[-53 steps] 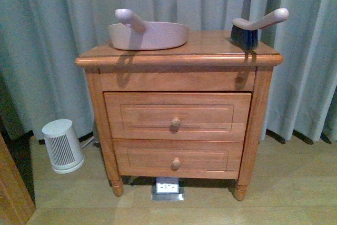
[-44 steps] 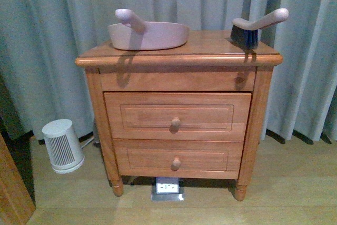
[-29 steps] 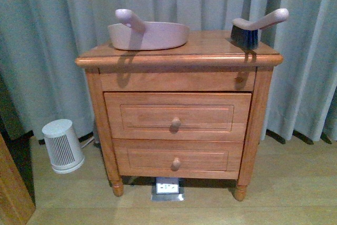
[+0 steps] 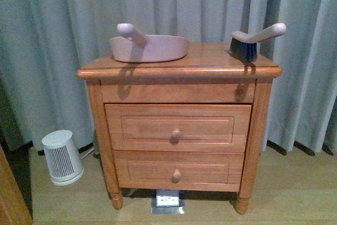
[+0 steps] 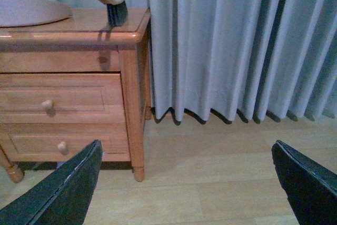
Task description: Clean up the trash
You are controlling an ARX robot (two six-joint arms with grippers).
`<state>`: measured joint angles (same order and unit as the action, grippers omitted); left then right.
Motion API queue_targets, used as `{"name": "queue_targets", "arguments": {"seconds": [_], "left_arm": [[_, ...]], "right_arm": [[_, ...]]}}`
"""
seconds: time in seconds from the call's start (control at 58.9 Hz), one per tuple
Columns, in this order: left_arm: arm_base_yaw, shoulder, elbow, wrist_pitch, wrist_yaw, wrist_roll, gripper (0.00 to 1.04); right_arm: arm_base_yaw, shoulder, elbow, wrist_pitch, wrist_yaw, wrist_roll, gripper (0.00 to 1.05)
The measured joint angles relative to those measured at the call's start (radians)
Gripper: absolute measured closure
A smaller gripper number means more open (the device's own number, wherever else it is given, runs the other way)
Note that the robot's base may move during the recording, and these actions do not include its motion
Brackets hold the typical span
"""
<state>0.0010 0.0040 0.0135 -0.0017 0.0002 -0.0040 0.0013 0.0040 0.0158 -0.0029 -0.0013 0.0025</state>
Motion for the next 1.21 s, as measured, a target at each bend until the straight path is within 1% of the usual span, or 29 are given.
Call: {"name": "queue_targets", "arguments": {"seconds": [1.206], "left_arm": [[0.000,0.000,0.000,0.000,0.000,0.000,0.08]], "right_arm": [[0.000,0.000,0.000,0.000,0.000,0.000,0.07]]}}
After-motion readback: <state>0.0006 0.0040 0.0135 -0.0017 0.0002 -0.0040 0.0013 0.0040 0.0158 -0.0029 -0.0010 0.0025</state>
